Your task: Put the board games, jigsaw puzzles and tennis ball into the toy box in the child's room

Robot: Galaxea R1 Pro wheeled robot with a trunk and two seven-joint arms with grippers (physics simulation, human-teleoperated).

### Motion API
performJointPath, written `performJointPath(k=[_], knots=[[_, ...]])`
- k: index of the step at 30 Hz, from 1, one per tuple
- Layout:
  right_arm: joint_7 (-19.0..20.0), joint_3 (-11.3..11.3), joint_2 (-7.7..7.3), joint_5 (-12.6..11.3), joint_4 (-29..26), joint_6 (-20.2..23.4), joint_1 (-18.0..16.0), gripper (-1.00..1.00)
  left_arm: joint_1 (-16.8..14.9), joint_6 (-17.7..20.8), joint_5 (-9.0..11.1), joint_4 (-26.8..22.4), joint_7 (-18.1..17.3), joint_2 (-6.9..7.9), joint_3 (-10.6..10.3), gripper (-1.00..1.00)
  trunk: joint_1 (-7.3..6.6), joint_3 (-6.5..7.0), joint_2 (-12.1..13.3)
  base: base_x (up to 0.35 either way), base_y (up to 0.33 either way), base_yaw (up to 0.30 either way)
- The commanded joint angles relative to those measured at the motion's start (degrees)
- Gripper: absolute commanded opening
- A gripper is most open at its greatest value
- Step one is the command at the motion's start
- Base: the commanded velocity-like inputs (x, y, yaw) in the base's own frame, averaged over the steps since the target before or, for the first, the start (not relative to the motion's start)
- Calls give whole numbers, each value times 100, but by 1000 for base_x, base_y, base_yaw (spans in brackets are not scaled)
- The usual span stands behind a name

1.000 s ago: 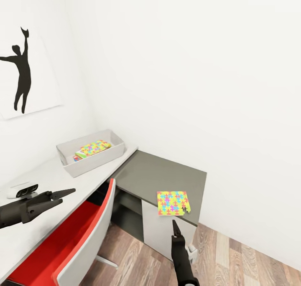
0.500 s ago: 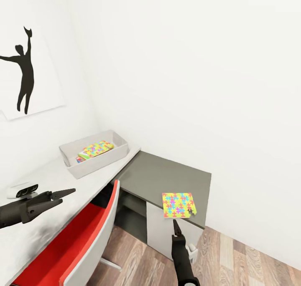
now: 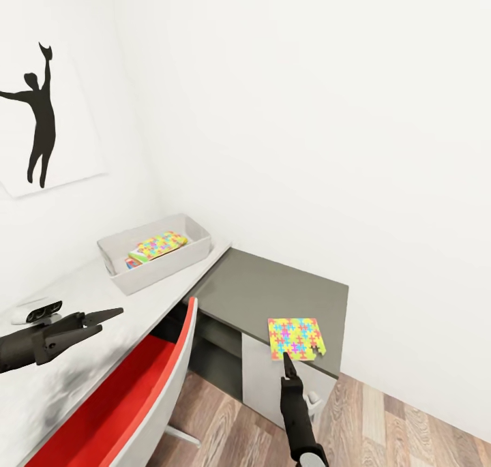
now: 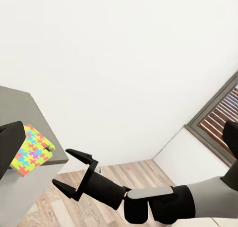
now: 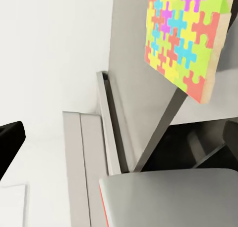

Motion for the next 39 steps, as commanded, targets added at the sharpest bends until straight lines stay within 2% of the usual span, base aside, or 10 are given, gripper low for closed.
performJointPath(k=[1, 11, 18, 24, 30, 39], knots=[[30, 14, 0, -53, 5, -23, -6, 100, -4, 61, -3, 0, -22, 2, 0, 100, 1, -7, -6, 22, 13, 0], [31, 6, 0, -48, 10, -19, -37, 100, -4, 61, -3, 3, -22, 0, -2, 100, 1, -7, -6, 5, 3, 0], [34, -34, 0, -43, 36, -15, -129, 100, -4, 61, -3, 6, -22, 2, 5, 100, 155, -133, -286, 0, 0, 0], [32, -227, 0, -28, 82, -15, -242, 100, -4, 61, -3, 8, -22, 2, 7, 100, 287, -241, -527, 0, 0, 0], [0, -413, 0, -32, 247, -15, -326, 100, -4, 61, -3, 8, -22, 2, 7, 100, 287, -241, -527, 0, 0, 0], [-44, -527, 0, -33, 297, -12, -342, 100, -4, 61, -3, 8, -22, 2, 7, 100, 287, -241, -527, 0, 0, 0]])
